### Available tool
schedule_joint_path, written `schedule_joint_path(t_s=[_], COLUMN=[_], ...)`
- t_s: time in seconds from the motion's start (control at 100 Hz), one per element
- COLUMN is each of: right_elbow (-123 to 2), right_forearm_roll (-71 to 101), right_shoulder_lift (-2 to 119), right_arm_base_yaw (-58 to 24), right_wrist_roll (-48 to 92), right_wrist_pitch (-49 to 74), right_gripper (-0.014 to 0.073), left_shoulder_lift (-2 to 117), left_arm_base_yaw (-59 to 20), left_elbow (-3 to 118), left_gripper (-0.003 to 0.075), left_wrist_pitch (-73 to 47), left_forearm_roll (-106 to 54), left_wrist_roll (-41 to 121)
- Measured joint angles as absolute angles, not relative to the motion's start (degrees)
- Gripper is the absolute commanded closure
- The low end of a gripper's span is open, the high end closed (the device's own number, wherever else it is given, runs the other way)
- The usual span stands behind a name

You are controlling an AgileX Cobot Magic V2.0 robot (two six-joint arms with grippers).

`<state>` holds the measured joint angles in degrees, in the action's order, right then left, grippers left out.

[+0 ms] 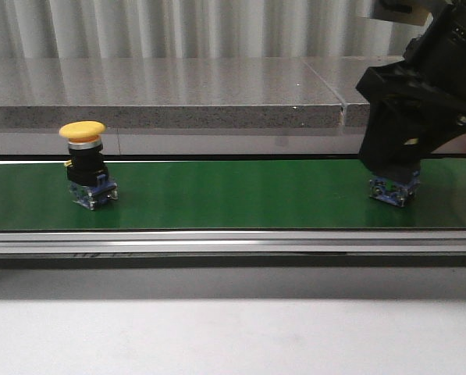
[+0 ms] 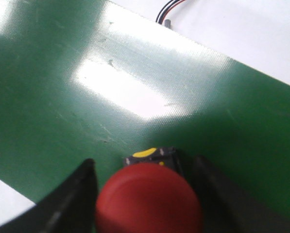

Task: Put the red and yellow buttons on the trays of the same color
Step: 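Lower the right gripper onto the red button at the belt end and grasp, then lower the red button onto the red tray and open the right gripper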

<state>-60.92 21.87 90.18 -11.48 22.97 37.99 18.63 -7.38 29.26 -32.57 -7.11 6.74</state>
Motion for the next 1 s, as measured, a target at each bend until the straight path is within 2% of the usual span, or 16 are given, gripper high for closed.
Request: schedule_joint_path(t_s=[0.03,0.08,0.25,0.47,0.77,1.0], right_elbow=[-61.19,-61.83,-67.3,-76.12,-82.27,-89.21], right_forearm_roll=[21.87,21.74,21.74,21.74,21.41,21.41], right_shoulder_lift=[90.18,90.18,90.22,90.22,94.4,103.7], right_arm_base_yaw=[-11.48,-11.38,-7.87,4.29,21.29,26.73], right_wrist_roll=[22.97,22.97,23.03,22.26,19.58,18.98], right_wrist_pitch=[37.99,38.65,44.46,47.41,38.81,36.99], right_gripper=[0.0582,0.0666,0.0649,0.0648,0.0648,0.0648], left_shoulder_lift=[18.63,18.63,18.63,18.63,18.63,18.63], left_arm_base_yaw=[-7.38,-7.38,-7.38,-7.38,-7.38,-7.38], left_elbow=[29.26,29.26,29.26,29.26,29.26,29.26], left_gripper=[0.074,0.074,0.074,0.074,0.074,0.074], left_wrist_pitch=[-32.57,-32.57,-32.57,-32.57,-32.57,-32.57], left_forearm_roll=[-7.11,-7.11,-7.11,-7.11,-7.11,-7.11], left_wrist_roll=[6.74,6.74,6.74,6.74,6.74,6.74])
